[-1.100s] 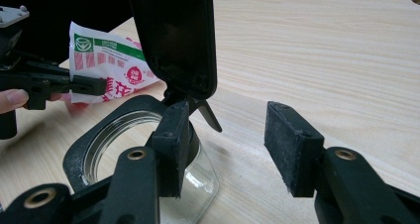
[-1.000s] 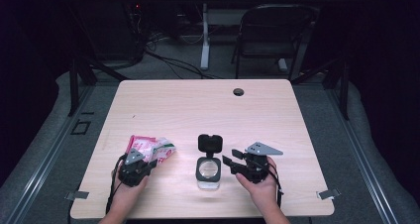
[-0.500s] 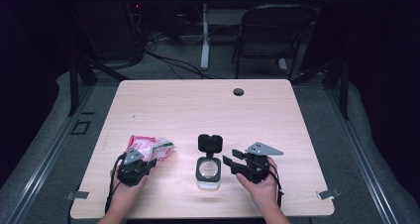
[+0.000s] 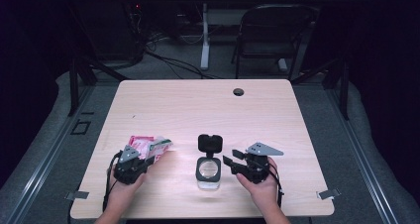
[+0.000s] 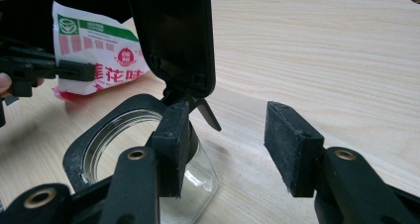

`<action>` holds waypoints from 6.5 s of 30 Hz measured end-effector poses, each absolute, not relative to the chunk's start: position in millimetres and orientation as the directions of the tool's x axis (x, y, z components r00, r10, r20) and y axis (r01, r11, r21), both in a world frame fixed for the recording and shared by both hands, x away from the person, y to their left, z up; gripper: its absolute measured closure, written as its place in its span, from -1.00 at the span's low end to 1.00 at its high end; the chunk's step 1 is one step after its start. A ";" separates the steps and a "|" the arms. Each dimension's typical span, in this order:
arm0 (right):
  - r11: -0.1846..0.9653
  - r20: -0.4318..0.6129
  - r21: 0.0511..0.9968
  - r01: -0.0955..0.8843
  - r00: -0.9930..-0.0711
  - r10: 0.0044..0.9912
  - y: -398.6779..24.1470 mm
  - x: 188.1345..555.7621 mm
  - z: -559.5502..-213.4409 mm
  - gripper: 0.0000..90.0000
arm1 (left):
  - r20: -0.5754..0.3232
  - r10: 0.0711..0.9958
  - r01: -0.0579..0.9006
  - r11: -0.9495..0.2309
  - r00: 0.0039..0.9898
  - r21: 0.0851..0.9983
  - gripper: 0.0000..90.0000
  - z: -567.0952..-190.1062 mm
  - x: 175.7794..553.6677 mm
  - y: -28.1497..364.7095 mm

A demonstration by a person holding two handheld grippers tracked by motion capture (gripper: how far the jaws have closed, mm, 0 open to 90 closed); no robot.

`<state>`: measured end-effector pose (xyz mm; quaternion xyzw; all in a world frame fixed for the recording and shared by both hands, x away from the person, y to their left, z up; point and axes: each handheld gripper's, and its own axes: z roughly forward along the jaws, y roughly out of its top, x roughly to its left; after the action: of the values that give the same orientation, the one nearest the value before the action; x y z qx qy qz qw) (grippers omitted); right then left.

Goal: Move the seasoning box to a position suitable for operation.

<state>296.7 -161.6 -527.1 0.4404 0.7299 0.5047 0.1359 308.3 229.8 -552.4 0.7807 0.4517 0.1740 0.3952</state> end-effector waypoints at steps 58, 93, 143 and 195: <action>0.074 0.261 0.861 0.504 -0.561 0.785 -166.2 296.5 -525.2 0.18 | -0.001 0.806 0.387 -0.283 0.592 0.878 1.00 -447.6 303.9 235.2; 0.118 0.204 0.897 0.426 -0.637 0.744 -164.3 292.5 -510.1 0.18 | -0.134 0.657 0.414 -0.292 0.742 0.862 1.00 -489.0 283.4 214.9; 0.360 0.242 0.804 0.473 -0.813 0.529 -49.4 302.6 -493.5 0.39 | -0.236 0.595 0.472 -0.279 0.768 0.836 1.00 -511.0 283.1 202.2; 0.503 0.231 0.728 0.466 -0.857 0.460 -42.8 319.2 -489.9 1.00 | -0.233 0.578 0.460 -0.282 0.782 0.842 0.92 -515.1 283.4 204.4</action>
<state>319.2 -42.8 -489.9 0.2672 0.8668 0.4211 -0.0034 283.4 204.4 -515.1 0.7986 0.3249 0.0588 0.5033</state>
